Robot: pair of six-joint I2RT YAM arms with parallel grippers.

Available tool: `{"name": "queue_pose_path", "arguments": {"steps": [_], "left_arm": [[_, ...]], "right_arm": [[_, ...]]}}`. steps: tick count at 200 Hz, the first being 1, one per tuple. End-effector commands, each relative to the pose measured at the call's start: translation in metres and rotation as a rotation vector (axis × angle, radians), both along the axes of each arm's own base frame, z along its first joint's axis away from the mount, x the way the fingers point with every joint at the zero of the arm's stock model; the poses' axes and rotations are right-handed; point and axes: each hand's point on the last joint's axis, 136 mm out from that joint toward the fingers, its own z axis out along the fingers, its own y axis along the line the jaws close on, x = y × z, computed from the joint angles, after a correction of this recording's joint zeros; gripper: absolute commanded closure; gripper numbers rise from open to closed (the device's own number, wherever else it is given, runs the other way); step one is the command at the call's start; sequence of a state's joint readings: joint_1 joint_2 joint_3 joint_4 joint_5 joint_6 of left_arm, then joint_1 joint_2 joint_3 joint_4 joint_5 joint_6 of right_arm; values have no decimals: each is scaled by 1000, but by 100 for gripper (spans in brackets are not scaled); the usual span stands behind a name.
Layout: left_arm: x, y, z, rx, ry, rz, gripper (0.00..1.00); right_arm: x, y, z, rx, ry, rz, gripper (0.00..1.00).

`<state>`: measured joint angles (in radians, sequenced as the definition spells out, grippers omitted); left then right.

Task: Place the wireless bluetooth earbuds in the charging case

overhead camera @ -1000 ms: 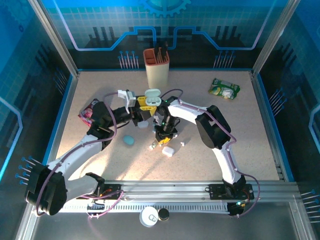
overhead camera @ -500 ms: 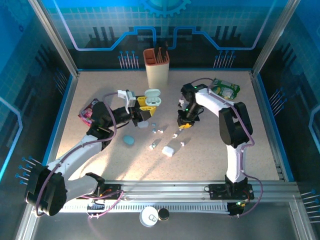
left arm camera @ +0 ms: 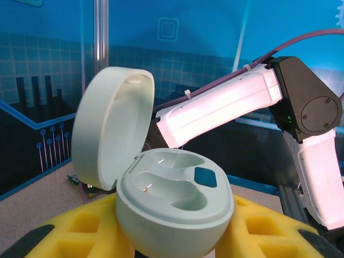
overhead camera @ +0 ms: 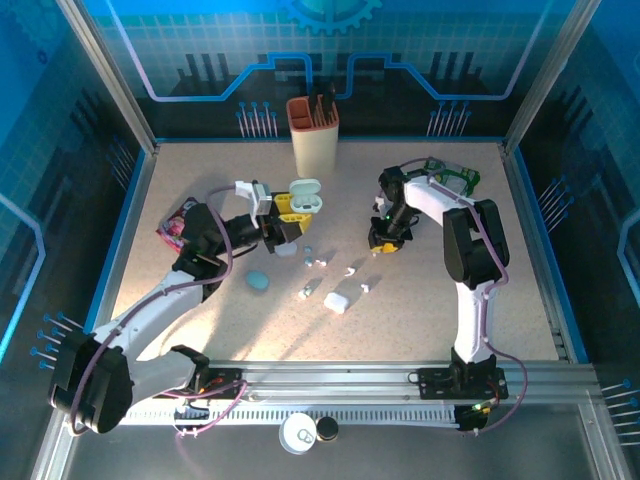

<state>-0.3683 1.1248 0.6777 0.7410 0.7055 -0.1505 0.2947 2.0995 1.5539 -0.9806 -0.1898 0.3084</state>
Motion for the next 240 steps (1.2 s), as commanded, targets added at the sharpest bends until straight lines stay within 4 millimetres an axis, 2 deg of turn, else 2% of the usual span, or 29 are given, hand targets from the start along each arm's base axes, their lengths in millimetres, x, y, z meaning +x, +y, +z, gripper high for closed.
{"name": "queue_pose_path", "arguments": {"steps": [1,28,48,88,125,214,240], "left_arm": [[-8,3,3,8,-39,-9,63],[-8,4,3,8,-40,-8,63],[-7,4,3,6,-43,-6,63],[-6,2,0,5,-36,-17,63],[-5,2,-1,4,-34,-14,63],[-8,4,1,8,-41,-6,63],[-8,4,1,11,-42,-3,63]], "right_arm": [[2,-5,-5,-8,-11,-48,64],[3,-4,7,17,-72,-127,54],[0,-2,10,57,-96,-194,51],[-2,4,9,105,-95,-242,53],[4,8,16,117,-107,-240,57],[22,18,13,145,-101,-226,59],[25,14,17,122,-118,-223,59]]}}
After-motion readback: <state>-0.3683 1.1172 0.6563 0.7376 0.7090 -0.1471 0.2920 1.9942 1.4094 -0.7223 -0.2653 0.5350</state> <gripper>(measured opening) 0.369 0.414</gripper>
